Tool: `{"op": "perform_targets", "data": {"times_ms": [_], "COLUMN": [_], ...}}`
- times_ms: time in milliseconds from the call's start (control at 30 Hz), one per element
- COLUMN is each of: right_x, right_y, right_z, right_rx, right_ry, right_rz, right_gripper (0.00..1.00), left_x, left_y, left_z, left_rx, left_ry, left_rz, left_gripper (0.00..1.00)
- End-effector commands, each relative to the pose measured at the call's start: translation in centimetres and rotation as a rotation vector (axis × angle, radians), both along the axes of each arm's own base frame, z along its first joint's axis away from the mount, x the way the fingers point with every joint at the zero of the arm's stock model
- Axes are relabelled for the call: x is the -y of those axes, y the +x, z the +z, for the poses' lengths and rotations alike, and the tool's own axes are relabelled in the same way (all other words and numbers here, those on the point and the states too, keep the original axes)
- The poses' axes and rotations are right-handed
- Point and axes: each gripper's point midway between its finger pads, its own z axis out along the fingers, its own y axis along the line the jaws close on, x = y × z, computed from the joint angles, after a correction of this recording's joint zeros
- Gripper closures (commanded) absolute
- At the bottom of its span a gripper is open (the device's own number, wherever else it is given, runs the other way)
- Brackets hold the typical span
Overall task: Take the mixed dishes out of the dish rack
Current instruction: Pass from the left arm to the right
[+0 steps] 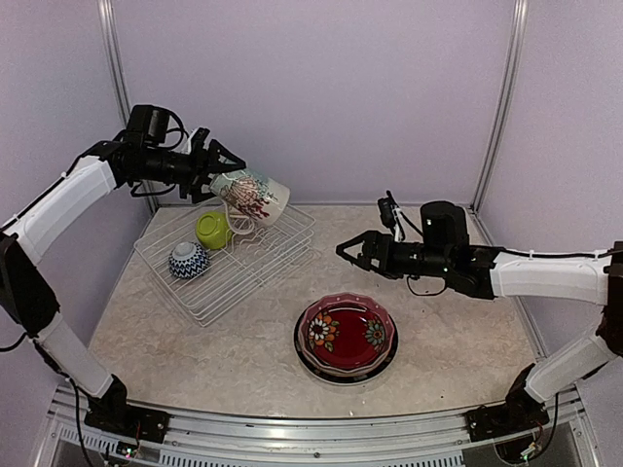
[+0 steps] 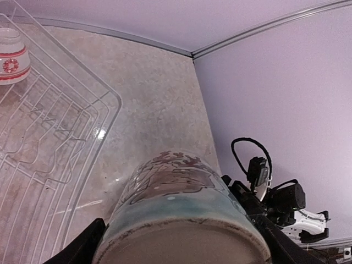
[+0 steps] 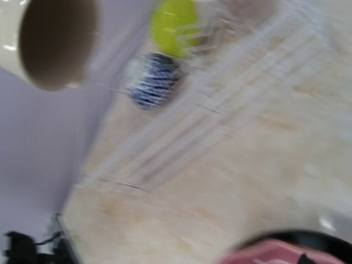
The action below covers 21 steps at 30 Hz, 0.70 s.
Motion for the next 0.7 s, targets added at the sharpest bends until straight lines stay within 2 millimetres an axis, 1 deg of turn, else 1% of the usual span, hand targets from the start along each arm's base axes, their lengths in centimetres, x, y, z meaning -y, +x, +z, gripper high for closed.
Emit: {"op": "perform_targets", "data": {"times_ms": [0, 100, 167, 233, 267, 400, 467, 500, 567, 667], "right_x": [-3.2, -4.3, -4.7, -4.9, -5.0, -4.9, -4.8, -4.7, -4.4, -3.9], "right_y": [-0.3, -0.3, 0.0, 0.1, 0.2, 0.3, 0.3, 0.5, 0.6, 0.6], "right_z": [5.5, 7.0, 7.5, 8.1, 8.4, 10.1, 10.8, 11.0, 11.3, 11.6], "right_rx": [0.117, 0.173, 0.199, 0.227, 0.240, 0.313, 0.336, 0.342, 0.360, 0.391], "right_ry": [0.177, 0.194, 0.184, 0.187, 0.191, 0.206, 0.214, 0.212, 0.205, 0.177], "right_rz": [0.096, 0.110, 0.097, 0.091, 0.089, 0.070, 0.066, 0.054, 0.037, 0.010], "right_gripper": [0.08, 0.09, 0.08, 0.08, 0.09, 0.10, 0.11, 0.13, 0.17, 0.21], "left_x": [2.9, 3.7, 4.3, 5.3, 5.9, 8.0, 8.9, 9.5, 10.4, 12.1], "left_y": [-1.2, -0.9, -0.9, -1.2, -1.4, -1.5, -1.7, -1.6, -1.8, -2.1], "left_z": [7.5, 6.8, 6.4, 6.0, 5.8, 4.2, 3.9, 3.5, 3.5, 2.7], "left_rx": [0.136, 0.103, 0.084, 0.050, 0.039, -0.031, -0.060, -0.095, -0.104, -0.139], "left_ry": [-0.332, -0.412, -0.459, -0.502, -0.518, -0.553, -0.580, -0.597, -0.632, -0.649], "left_rz": [-0.133, -0.153, -0.168, -0.197, -0.214, -0.253, -0.282, -0.291, -0.323, -0.354], "left_gripper": [1.00, 1.00, 1.00, 1.00, 1.00, 1.00, 1.00, 1.00, 1.00, 1.00]}}
